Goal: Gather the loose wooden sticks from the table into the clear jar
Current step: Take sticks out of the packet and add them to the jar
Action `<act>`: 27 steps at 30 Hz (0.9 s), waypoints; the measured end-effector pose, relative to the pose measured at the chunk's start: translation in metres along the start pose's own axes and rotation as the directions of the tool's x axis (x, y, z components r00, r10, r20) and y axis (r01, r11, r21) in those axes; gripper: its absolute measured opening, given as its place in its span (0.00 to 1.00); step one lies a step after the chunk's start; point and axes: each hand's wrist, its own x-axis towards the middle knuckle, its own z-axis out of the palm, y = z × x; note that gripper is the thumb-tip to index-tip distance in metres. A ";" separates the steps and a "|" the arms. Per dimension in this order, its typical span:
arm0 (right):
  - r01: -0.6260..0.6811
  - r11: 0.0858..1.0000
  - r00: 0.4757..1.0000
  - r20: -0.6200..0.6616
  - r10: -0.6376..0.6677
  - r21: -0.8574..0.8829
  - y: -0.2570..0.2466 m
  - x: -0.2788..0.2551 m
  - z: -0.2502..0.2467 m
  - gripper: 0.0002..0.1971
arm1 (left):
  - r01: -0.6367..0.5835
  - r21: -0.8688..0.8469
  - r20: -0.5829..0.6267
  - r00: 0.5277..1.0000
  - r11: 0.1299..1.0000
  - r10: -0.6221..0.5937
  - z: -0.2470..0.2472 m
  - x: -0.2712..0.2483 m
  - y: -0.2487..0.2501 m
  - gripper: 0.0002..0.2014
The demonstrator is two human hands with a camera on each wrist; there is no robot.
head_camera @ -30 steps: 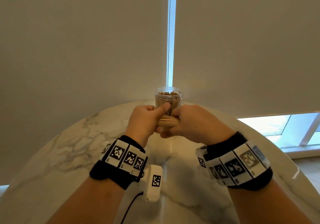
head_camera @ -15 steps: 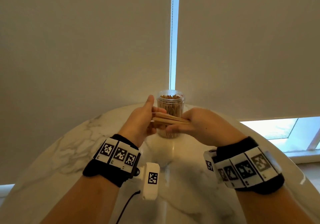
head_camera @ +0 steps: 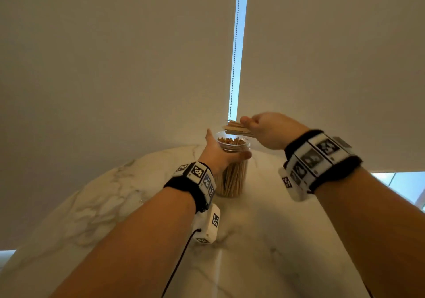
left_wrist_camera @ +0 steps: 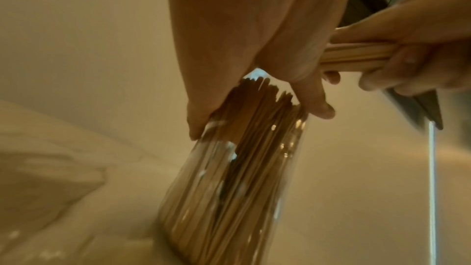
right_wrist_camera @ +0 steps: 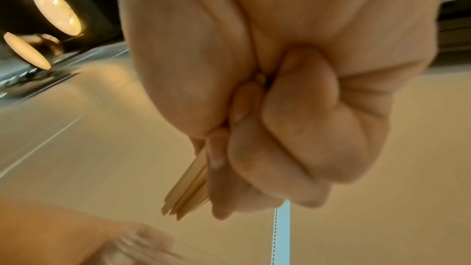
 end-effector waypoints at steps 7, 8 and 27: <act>0.095 0.863 0.973 0.230 0.026 -0.496 -0.025 0.046 -0.008 0.25 | -0.074 0.008 -0.012 0.997 0.997 0.074 0.002 -0.003 -0.006 0.50; 0.109 0.842 0.971 0.239 0.025 -0.528 -0.028 0.049 -0.010 0.25 | -0.069 0.010 -0.013 0.998 0.998 0.069 0.002 -0.001 -0.008 0.51; 0.243 0.712 0.956 0.288 -0.061 -0.658 -0.062 0.079 0.004 0.26 | -0.100 0.054 -0.026 0.995 0.994 0.101 0.004 0.025 -0.036 0.60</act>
